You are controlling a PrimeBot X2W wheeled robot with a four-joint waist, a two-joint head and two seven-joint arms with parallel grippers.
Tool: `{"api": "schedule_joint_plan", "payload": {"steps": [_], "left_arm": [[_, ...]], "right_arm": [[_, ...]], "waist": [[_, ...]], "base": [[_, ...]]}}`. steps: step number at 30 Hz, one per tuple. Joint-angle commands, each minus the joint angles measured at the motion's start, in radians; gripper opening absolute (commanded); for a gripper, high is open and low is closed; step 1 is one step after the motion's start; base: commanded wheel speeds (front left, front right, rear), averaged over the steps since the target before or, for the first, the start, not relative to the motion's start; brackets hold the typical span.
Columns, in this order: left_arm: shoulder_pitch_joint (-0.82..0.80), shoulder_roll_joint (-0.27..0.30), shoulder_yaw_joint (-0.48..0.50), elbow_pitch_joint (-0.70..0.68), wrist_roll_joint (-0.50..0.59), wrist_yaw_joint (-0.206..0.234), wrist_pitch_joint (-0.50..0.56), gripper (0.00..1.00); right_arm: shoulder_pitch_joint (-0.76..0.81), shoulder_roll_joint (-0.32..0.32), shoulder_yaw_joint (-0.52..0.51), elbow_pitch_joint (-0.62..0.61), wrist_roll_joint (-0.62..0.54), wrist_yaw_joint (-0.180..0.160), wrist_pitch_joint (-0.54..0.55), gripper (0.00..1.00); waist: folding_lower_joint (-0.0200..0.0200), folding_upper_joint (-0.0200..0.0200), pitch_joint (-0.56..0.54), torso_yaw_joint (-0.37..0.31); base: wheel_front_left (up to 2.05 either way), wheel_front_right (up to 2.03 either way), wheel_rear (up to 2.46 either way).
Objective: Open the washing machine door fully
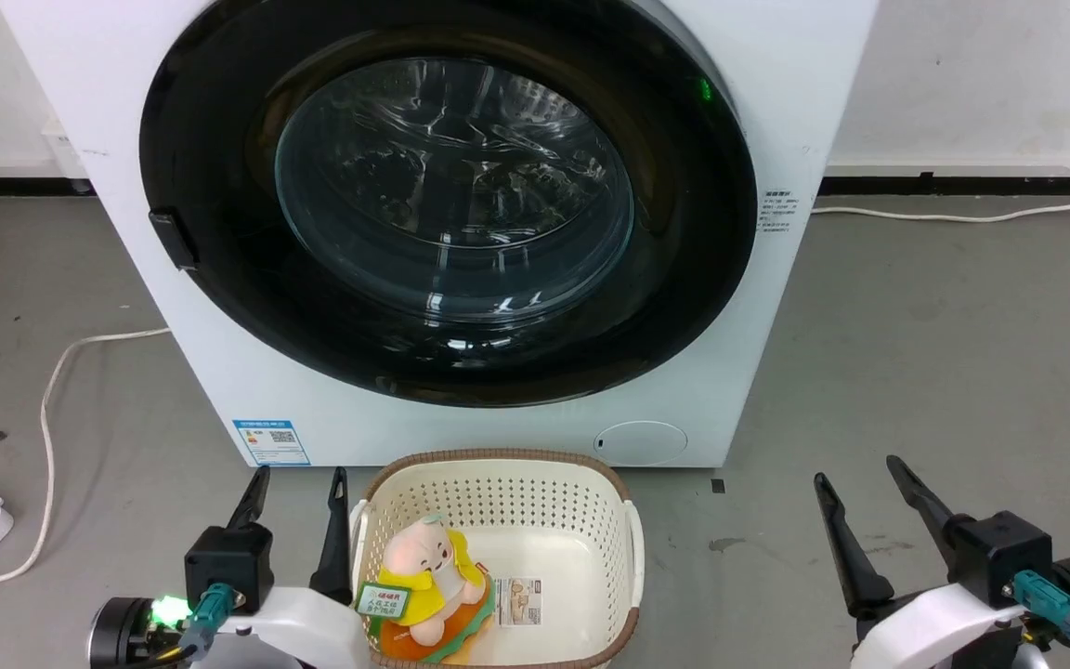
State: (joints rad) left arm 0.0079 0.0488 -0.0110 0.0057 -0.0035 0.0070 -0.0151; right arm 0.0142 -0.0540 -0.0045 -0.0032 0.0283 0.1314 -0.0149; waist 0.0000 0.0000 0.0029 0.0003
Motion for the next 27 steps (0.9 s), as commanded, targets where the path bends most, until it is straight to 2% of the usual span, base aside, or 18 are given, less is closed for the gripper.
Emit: {"api": "schedule_joint_plan", "payload": {"steps": [1,13,27], "left_arm": [[-0.001,0.000,-0.002,0.002,-0.007,0.004,-0.011,1.00],[-0.011,0.000,-0.015,0.001,-0.012,0.009,-0.034,1.00],[-0.041,0.000,-0.033,-0.008,-0.019,0.017,-0.064,1.00]], "right_arm": [[-0.002,0.000,-0.004,0.002,0.014,0.000,-0.012,1.00],[-0.039,0.001,-0.016,0.009,0.076,0.000,-0.027,1.00],[-0.171,-0.012,-0.081,0.022,0.204,0.000,0.015,1.00]], "waist": [[0.0000,0.0000,0.001,0.001],[0.0000,0.0000,0.027,0.006],[0.0000,0.0000,0.088,0.027]], "base": [[0.00,0.00,0.00],[0.00,0.00,0.00],[0.00,0.00,0.00]]}}
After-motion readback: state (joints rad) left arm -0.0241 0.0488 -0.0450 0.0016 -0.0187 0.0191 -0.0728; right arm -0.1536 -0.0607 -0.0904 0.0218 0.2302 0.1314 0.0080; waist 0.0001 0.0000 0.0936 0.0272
